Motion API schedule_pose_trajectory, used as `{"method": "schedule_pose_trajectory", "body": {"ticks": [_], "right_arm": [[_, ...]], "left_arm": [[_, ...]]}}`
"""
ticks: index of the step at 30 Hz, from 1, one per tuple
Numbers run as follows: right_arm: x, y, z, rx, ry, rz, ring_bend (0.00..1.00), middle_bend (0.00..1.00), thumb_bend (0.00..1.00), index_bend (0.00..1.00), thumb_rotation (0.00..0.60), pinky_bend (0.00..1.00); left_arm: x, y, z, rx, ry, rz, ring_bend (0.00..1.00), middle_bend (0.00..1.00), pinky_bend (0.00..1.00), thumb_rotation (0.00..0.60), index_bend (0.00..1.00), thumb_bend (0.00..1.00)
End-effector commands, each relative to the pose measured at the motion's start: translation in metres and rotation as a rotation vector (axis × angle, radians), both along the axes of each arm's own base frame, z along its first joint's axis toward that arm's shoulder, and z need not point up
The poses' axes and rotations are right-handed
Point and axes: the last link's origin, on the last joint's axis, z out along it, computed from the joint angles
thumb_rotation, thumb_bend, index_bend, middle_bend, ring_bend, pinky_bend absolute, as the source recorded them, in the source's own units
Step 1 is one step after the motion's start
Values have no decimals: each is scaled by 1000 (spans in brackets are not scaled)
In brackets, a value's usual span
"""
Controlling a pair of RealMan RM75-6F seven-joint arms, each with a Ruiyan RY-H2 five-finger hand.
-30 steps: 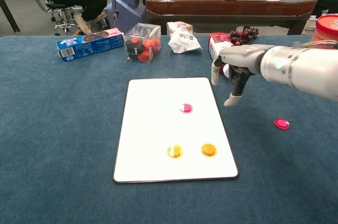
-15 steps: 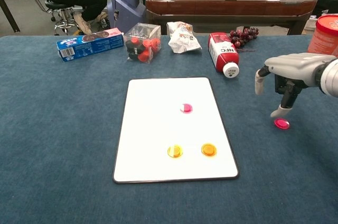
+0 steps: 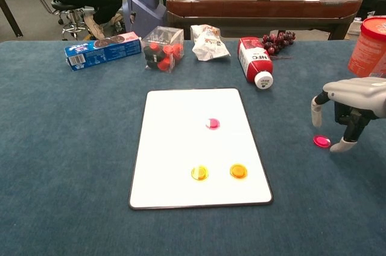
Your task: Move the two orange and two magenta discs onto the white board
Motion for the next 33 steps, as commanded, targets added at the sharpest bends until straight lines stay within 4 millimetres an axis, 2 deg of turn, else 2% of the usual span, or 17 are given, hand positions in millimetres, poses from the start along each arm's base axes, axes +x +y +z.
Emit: {"method": "schedule_pose_trajectory", "body": {"ticks": [1, 22, 27, 33], "right_arm": [[-4, 1, 0, -1, 4, -6, 1000, 1000, 126, 433, 600, 1000], [-5, -5, -12, 25, 3, -18, 1000, 1000, 186, 459, 600, 1000], [-4, -5, -14, 22, -1, -20, 1000, 1000, 269, 501, 600, 1000], [-3, -6, -14, 24, -1, -24, 1000, 1000, 302, 539, 600, 1000]], "left_arm": [[0, 0, 0, -2, 0, 0, 484, 563, 648, 600, 422, 167], [0, -1, -2, -5, -3, 3, 484, 564, 648, 600, 422, 167], [-1, -2, -2, -3, -5, 5, 484, 564, 648, 600, 422, 167], [0, -1, -2, -4, -4, 3, 484, 563, 648, 600, 422, 167]]}}
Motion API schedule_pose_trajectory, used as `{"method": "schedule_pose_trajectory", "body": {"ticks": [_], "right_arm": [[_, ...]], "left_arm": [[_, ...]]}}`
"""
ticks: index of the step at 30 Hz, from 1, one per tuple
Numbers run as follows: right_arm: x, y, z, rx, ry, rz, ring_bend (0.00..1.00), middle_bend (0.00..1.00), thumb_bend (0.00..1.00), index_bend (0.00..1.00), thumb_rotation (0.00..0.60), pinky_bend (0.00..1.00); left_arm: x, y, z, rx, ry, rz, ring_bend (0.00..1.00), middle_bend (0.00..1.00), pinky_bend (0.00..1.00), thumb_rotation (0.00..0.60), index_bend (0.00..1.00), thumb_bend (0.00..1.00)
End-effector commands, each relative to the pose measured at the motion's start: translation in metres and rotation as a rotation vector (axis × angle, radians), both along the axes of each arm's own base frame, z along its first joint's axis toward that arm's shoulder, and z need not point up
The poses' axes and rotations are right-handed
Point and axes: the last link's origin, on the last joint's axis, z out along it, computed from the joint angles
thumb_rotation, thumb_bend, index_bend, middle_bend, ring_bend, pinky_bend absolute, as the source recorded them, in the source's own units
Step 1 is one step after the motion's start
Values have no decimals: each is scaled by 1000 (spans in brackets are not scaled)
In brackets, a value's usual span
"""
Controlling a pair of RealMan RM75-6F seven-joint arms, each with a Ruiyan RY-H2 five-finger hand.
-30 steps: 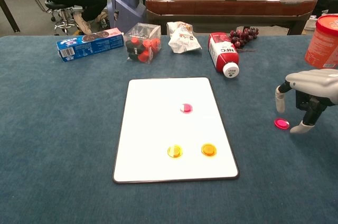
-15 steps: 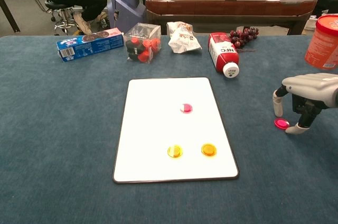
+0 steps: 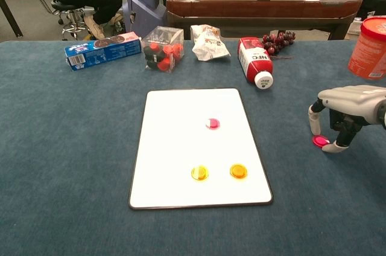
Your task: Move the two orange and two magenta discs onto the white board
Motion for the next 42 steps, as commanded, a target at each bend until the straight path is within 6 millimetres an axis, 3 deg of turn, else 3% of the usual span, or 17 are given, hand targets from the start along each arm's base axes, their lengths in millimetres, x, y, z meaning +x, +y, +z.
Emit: {"method": "schedule_pose_trajectory", "body": {"ticks": [1, 9, 16, 29, 42], "right_arm": [[1, 0, 1, -1, -3, 0, 1000, 1000, 306, 542, 600, 1000], [24, -3, 16, -26, -85, 42, 1000, 1000, 308, 546, 600, 1000], [70, -13, 19, -40, -144, 135, 1000, 1000, 308, 546, 600, 1000], [153, -26, -20, 45, -184, 233, 1000, 1000, 312, 546, 600, 1000], [191, -38, -59, 90, -166, 226, 1000, 1000, 317, 546, 600, 1000]], "left_arm": [[0, 0, 0, -1, 0, 0, 484, 563, 648, 600, 422, 167], [0, 1, 0, -2, 2, -1, 484, 563, 648, 600, 422, 167], [2, 1, 0, -1, 1, -6, 484, 564, 648, 600, 422, 167], [0, 6, 3, 11, 9, -17, 484, 563, 648, 600, 422, 167], [1, 6, 5, 13, 12, -22, 484, 563, 648, 600, 422, 167]]}}
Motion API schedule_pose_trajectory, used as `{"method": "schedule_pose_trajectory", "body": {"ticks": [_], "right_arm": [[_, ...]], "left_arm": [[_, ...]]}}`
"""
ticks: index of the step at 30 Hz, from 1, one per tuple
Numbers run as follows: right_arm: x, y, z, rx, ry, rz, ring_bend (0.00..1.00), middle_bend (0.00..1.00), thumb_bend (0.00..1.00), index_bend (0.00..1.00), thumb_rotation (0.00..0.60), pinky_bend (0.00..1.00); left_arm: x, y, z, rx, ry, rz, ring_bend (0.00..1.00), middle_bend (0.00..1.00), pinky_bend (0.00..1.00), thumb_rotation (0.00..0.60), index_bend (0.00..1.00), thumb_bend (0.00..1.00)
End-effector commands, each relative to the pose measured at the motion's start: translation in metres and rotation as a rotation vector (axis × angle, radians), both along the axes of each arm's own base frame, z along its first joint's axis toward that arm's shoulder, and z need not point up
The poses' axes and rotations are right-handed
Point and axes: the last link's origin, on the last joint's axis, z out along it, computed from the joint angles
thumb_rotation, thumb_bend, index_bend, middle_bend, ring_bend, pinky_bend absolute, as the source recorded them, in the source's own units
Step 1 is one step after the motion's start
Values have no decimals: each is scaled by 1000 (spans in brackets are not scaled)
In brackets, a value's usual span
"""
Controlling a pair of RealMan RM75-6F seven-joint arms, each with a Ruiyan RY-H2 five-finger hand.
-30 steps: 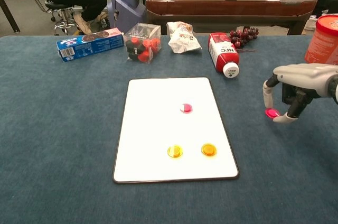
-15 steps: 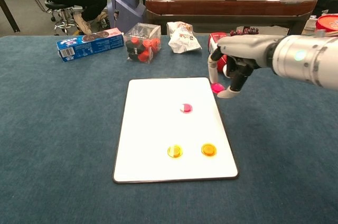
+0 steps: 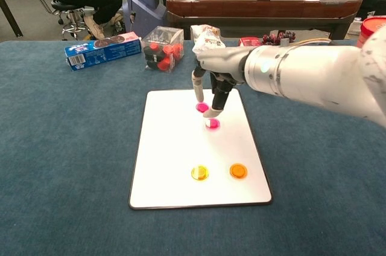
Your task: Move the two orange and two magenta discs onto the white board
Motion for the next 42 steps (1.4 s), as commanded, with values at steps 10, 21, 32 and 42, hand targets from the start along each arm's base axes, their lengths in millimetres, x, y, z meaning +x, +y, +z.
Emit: {"method": "schedule_pose_trajectory", "body": {"ticks": [10, 21, 32, 42], "right_arm": [[15, -11, -31, 32, 12, -29, 1000, 1000, 316, 546, 600, 1000], [21, -17, -42, 12, 16, -32, 1000, 1000, 307, 546, 600, 1000], [24, -18, -53, 10, 15, -33, 1000, 1000, 160, 446, 600, 1000], [29, -16, -53, 2, -17, -14, 1000, 1000, 0, 297, 600, 1000]], "left_arm": [[-5, -3, 2, 3, -4, 12, 484, 563, 648, 600, 422, 167], [-6, -6, 1, 2, -10, 15, 484, 563, 648, 600, 422, 167], [-8, -8, -3, -11, -12, 24, 484, 563, 648, 600, 422, 167], [-10, -10, -6, -17, -17, 28, 485, 563, 648, 600, 422, 167]]}}
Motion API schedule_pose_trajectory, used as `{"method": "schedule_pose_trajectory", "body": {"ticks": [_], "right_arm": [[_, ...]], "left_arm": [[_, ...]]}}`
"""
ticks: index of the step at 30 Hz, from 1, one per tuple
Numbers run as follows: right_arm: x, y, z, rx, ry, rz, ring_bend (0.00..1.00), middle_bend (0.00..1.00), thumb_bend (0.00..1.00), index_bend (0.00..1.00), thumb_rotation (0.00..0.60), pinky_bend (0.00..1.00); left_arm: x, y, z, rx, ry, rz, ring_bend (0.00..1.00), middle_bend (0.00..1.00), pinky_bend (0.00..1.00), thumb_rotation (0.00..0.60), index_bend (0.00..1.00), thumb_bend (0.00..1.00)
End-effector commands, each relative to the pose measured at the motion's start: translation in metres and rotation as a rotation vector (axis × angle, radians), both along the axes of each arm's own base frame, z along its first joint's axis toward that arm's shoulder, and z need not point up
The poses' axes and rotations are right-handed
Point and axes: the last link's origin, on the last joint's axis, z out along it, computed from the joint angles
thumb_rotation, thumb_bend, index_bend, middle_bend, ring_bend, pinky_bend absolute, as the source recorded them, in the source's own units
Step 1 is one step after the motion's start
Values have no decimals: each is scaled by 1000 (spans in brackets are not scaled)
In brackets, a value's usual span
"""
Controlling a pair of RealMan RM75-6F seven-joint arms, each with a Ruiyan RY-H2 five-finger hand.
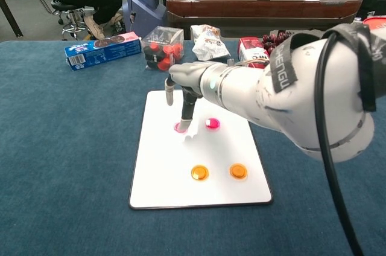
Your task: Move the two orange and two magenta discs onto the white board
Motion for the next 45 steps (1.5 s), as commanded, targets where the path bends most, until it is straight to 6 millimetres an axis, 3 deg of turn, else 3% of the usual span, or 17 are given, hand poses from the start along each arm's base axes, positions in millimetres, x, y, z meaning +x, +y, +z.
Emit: {"method": "schedule_pose_trajectory", "body": {"ticks": [1, 5, 10, 17, 24, 30, 34, 38, 45], "right_arm": [[0, 0, 2, -2, -6, 1, 1000, 1000, 0, 293, 600, 1000], [-5, 1, 8, -18, -5, 10, 1000, 1000, 0, 291, 600, 1000], [-21, 0, 32, -60, 6, 14, 998, 984, 10, 299, 600, 1000], [-49, 5, 81, -144, 7, 19, 866, 790, 50, 337, 600, 944], [-91, 23, 140, -263, 17, 23, 678, 621, 74, 340, 600, 788], [-134, 42, 189, -365, 5, 8, 561, 537, 99, 360, 600, 658], [-161, 57, 218, -415, 11, -11, 549, 527, 109, 361, 600, 617], [-189, 76, 245, -480, 14, -39, 541, 527, 110, 367, 600, 581], [-231, 107, 276, -561, 24, -90, 535, 523, 111, 374, 600, 574]], "left_arm": [[0, 0, -1, -1, -1, 0, 485, 563, 648, 600, 422, 167], [0, 0, -1, -2, -1, -1, 485, 563, 648, 600, 422, 168], [3, 2, 1, 6, -1, -13, 485, 563, 648, 600, 422, 167], [10, 7, 5, 16, 3, -31, 484, 563, 648, 600, 422, 167], [21, 16, 12, 35, 16, -67, 483, 563, 648, 600, 421, 167], [35, 29, 21, 55, 33, -108, 482, 563, 648, 600, 420, 167], [46, 37, 27, 62, 29, -132, 479, 563, 648, 600, 419, 177], [55, 45, 32, 74, 34, -154, 471, 560, 648, 600, 419, 307], [65, 51, 46, 119, 56, -169, 452, 505, 648, 600, 409, 326]]}}
